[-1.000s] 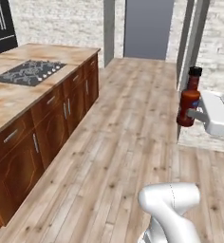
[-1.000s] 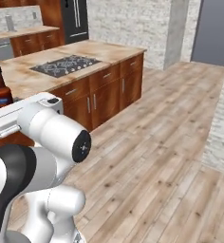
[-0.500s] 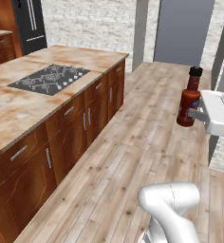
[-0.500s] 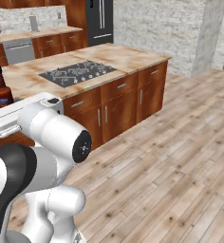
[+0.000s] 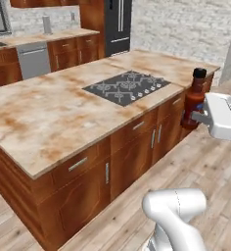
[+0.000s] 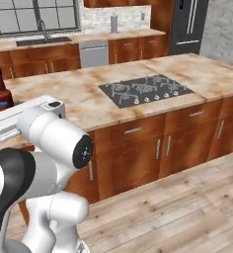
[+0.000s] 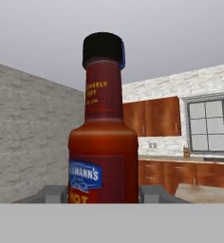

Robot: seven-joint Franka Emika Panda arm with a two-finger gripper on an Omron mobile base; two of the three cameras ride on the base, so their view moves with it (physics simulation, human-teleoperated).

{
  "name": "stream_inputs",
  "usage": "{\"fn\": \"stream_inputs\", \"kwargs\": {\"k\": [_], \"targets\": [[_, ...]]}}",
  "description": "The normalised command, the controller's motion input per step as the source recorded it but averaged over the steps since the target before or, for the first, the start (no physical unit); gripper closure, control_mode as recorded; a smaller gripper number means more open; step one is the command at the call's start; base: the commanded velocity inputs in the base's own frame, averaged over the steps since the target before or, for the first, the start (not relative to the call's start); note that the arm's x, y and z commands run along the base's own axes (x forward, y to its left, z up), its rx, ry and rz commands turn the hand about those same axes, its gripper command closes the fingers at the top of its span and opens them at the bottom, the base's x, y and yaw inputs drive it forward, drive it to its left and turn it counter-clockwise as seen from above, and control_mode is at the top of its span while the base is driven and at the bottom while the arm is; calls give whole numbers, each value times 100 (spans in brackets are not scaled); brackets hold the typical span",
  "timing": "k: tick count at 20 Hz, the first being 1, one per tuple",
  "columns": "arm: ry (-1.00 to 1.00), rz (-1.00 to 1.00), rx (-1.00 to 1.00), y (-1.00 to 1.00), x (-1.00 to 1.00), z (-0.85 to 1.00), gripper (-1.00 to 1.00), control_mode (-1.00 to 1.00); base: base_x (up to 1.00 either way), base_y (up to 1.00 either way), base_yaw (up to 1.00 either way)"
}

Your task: Take 2 condiments from the cabinet and move them on the counter near the stove.Make sure the condiments are lined up with each other, next to each other.

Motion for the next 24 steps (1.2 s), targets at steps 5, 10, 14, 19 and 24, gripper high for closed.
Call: {"fn": "stream_inputs", "kwargs": {"k": [5, 10, 14, 19, 24], "targets": [[0, 0, 0, 0, 0, 0, 100, 100, 91, -30, 57], [0, 0, 0, 0, 0, 0, 100, 100, 58, -67, 51], [0, 0, 0, 0, 0, 0, 100, 100, 56, -19, 45], [0, 0, 0, 0, 0, 0, 100, 100, 57, -7, 42], [0, 0, 0, 0, 0, 0, 100, 100, 63, -25, 26]]}}
